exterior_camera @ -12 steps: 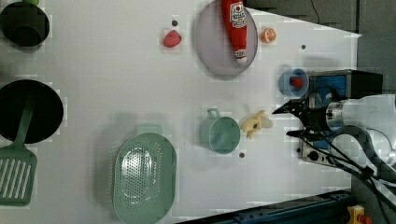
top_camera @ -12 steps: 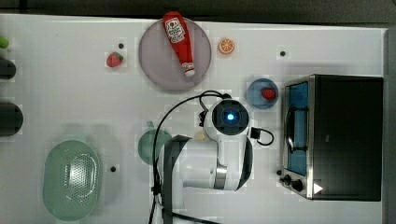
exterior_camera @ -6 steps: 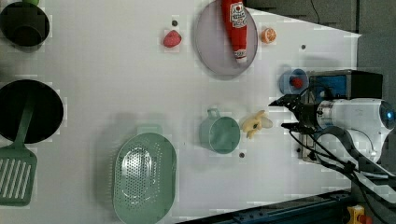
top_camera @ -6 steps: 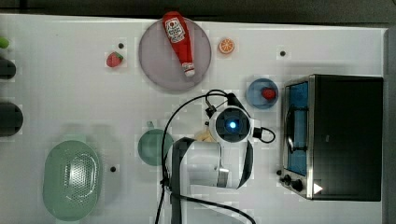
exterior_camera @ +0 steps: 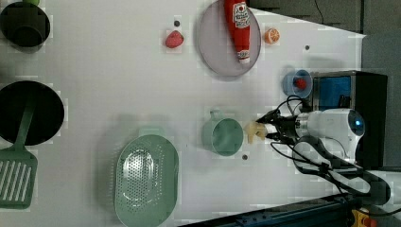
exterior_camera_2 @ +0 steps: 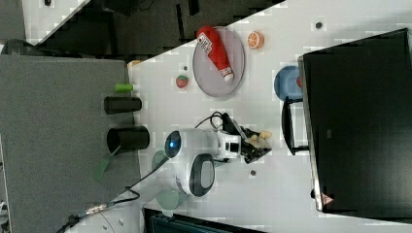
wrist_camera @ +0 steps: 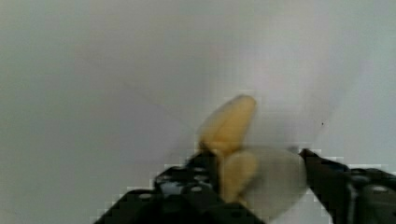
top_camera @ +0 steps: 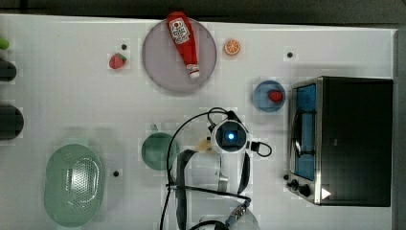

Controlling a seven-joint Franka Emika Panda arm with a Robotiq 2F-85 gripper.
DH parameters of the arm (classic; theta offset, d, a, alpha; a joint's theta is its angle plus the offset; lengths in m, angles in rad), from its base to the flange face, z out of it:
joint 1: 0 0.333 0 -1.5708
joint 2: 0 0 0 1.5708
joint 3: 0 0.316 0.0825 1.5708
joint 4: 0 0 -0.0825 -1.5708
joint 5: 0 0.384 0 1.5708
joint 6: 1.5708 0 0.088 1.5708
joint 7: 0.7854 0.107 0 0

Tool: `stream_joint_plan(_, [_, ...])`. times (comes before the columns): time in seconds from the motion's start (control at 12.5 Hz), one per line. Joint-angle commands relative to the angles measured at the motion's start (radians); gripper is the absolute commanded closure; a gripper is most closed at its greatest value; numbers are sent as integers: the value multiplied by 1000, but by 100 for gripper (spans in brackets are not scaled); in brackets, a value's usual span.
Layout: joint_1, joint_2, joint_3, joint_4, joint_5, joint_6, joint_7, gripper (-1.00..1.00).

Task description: Pick banana from table and place on oven.

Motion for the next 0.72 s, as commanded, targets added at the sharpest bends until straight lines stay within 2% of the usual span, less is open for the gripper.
stream_joint_plan(0.08, [-15,-48,4,8,9,19,13,27])
stream_joint_plan(0.16, [-15,-51,4,9,9,19,13,48])
stream_joint_plan(0.48, [-15,-99,5,19,9,17,13,49])
stream_joint_plan(0.72, [-14,-257,11,47,9,-52,13,49])
